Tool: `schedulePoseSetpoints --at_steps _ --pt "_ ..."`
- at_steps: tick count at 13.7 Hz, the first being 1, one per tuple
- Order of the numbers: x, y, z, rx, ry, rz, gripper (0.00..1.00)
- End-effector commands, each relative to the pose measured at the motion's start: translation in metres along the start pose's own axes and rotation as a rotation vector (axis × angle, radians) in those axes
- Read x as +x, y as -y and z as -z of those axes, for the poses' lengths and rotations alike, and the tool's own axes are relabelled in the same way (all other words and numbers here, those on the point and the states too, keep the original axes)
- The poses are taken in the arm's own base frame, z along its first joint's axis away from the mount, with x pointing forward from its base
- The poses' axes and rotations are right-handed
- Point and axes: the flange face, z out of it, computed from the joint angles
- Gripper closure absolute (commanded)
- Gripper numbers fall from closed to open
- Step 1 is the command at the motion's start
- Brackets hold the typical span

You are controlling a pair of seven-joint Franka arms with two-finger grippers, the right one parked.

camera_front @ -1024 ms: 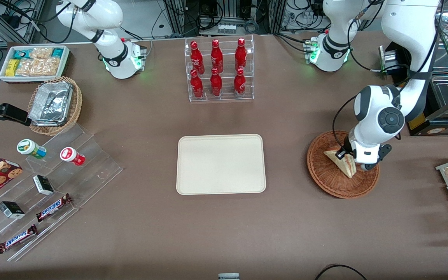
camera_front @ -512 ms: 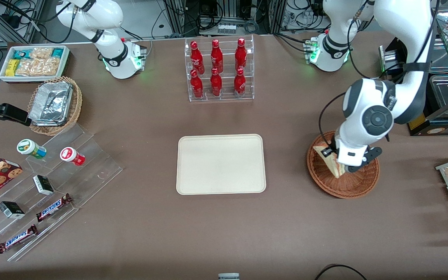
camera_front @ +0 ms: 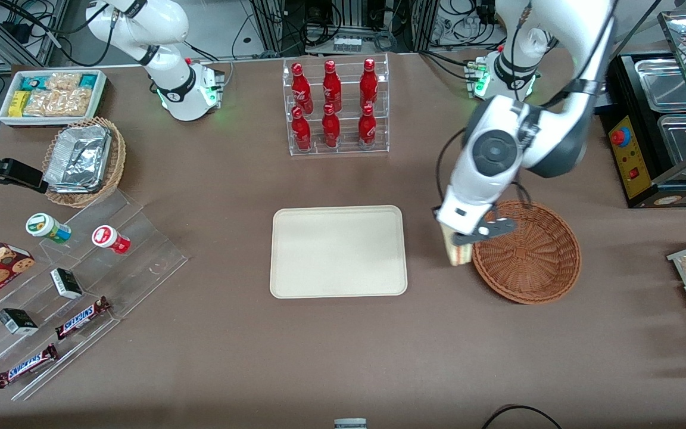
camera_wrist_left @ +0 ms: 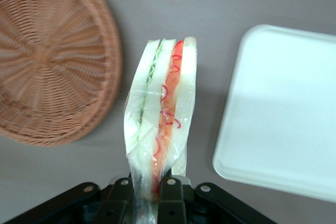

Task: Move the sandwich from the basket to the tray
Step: 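Lift the sandwich out of the basket and carry it over the cream tray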

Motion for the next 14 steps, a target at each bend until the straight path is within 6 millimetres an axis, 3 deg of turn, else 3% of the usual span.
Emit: schedulePoseSetpoints --at_steps 1,4,8,10,14 --pt "-0.008 -0.049 -0.006 -0.016 0.015 -0.103 1.00" --pt "-0.018 -0.090 -0.022 -0.014 0.019 -0.147 1.00" --pt "-0.014 -0.125 -0.047 -0.024 0.036 -0.140 1.00" --pt "-0.024 -0.149 -0.062 -0.019 0.033 -0.142 1.00" --pt "-0.020 -0.164 -0.081 -0.045 0.010 -0.125 1.00"
